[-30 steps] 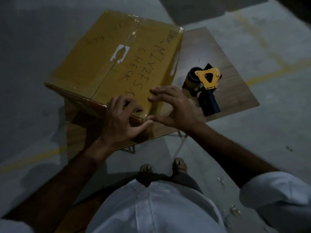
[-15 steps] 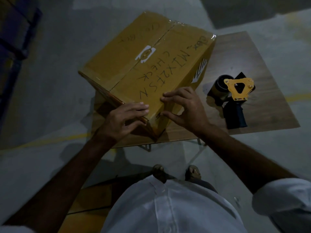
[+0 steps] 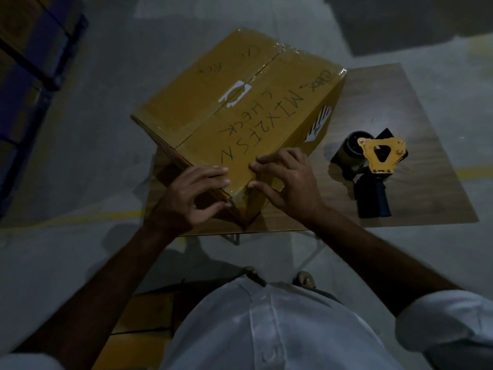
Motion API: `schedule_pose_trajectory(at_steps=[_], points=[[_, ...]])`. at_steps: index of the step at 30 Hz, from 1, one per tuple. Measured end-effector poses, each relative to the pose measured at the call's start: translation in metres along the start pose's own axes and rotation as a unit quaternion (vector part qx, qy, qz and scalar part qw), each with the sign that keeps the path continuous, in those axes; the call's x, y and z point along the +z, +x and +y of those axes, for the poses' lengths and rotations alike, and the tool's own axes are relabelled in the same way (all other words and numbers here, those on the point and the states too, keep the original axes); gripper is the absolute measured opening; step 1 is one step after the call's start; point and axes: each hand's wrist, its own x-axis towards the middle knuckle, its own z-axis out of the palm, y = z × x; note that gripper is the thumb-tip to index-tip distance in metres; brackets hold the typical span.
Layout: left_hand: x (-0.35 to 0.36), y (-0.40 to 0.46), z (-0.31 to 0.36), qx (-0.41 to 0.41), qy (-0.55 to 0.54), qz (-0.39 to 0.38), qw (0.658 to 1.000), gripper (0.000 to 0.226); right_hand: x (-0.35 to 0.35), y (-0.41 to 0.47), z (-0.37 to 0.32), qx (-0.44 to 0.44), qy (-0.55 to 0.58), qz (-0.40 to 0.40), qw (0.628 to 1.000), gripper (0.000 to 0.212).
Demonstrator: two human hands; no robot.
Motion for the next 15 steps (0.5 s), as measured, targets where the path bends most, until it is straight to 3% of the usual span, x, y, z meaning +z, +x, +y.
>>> schedule_pose_trajectory(at_steps=[9, 15], points=[[0.027, 0.009, 0.022, -0.093, 0.057, 0.065, 0.992, 0.037, -0.019, 0.032, 0.01, 0.01, -0.024, -0.018, 1.0, 0.025], [-0.009, 0.004, 0.013, -0.047, 0.11, -0.023, 0.993, 0.03, -0.047, 0.084, 0.069, 0.254, -0.081, -0.04, 0.963, 0.066]])
